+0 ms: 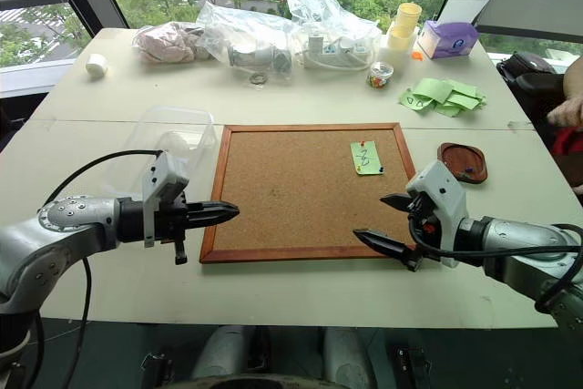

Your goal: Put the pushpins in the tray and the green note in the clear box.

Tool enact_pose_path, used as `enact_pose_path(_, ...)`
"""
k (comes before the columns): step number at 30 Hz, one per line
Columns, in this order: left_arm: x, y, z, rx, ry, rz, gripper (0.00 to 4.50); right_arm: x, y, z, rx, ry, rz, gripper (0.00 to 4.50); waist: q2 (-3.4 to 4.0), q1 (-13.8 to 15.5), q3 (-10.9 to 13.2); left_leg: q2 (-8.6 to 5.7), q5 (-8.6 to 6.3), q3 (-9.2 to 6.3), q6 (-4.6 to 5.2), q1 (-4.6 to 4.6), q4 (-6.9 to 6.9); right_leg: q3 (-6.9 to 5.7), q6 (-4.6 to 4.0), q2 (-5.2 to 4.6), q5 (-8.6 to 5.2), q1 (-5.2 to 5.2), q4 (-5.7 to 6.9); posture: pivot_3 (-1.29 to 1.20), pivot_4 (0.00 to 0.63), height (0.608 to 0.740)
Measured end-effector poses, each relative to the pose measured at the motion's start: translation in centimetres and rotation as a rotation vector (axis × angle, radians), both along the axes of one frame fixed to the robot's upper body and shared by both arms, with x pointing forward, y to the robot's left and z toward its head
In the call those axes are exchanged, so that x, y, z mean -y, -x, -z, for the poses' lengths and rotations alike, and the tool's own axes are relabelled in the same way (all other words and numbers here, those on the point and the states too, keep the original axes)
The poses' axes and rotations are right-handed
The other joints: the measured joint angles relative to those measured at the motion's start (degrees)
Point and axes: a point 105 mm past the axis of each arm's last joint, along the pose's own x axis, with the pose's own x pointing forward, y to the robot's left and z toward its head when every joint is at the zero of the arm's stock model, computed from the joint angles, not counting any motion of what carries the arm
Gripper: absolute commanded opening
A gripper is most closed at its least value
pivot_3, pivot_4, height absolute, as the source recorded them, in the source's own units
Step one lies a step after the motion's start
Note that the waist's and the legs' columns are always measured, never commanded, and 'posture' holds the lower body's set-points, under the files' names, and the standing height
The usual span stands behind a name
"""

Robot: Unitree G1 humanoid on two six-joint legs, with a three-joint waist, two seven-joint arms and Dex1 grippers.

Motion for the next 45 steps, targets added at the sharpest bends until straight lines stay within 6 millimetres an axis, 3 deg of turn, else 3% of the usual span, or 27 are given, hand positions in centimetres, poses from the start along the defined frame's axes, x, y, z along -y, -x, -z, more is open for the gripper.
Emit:
enact_pose_path(17,0.2,-0.6,-0.7,0.017,0.026,-0.01,0.1,-0.5,-0.7,-0.6,0.05,-0.016,0.009,4.5,-0.01,0.03,0.0,0.0,0.0,0.0,-0.01,0.0,0.02,0.0,0.01,0.01,0.0,0.01,0.0,0.0,0.15,0.735)
enact_pose_path(24,1.3,-1.7,-2.4,0.101,0.035,0.02,0.1,-0.9,-1.9,-1.2,0.089,-0.031,0.025,4.5,-0.01,0.02,-0.01,-0.01,0.01,0.0,-0.01,0.0,0.04,0.0,0.02,0.04,0.01,0.03,0.02,0.0,0.15,0.735)
enact_pose_path(29,3.0,-4.0,-2.5,0.149,0.012,0.052,0.1,-0.6,-5.5,-2.4,0.196,-0.057,0.138,4.5,-0.02,0.03,-0.04,-0.17,0.01,0.01,-0.01,0.02,0.06,0.07,0.02,0.16,0.01,0.04,0.01,0.0,0.15,0.735)
enact_pose_path(36,2.7,-6.1,2.3,0.131,-0.197,0.061,0.1,0.8,-11.0,-1.2,0.237,-0.058,0.347,4.5,0.01,-0.2,-0.03,-0.09,0.02,0.13,-0.04,-0.01,0.04,0.11,0.03,0.25,0.02,-0.09,0.1,0.0,0.15,0.735)
enact_pose_path(40,2.3,-5.8,4.5,0.113,-0.309,0.102,0.1,0.8,-13.7,-0.4,0.24,-0.065,0.412,4.5,0.02,-0.15,-0.03,-0.07,0.02,0.16,-0.04,-0.02,0.04,0.12,0.03,0.25,0.02,-0.12,0.14,0.0,0.15,0.735)
enact_pose_path(45,1.9,-5.3,4.9,0.13,-0.355,0.122,0.1,0.5,-15.7,0.9,0.226,-0.069,0.44,4.5,0.03,-0.17,-0.04,0.05,0.03,0.16,-0.04,-0.01,0.04,0.12,0.03,0.25,0.02,-0.12,0.16,0.0,0.15,0.735)
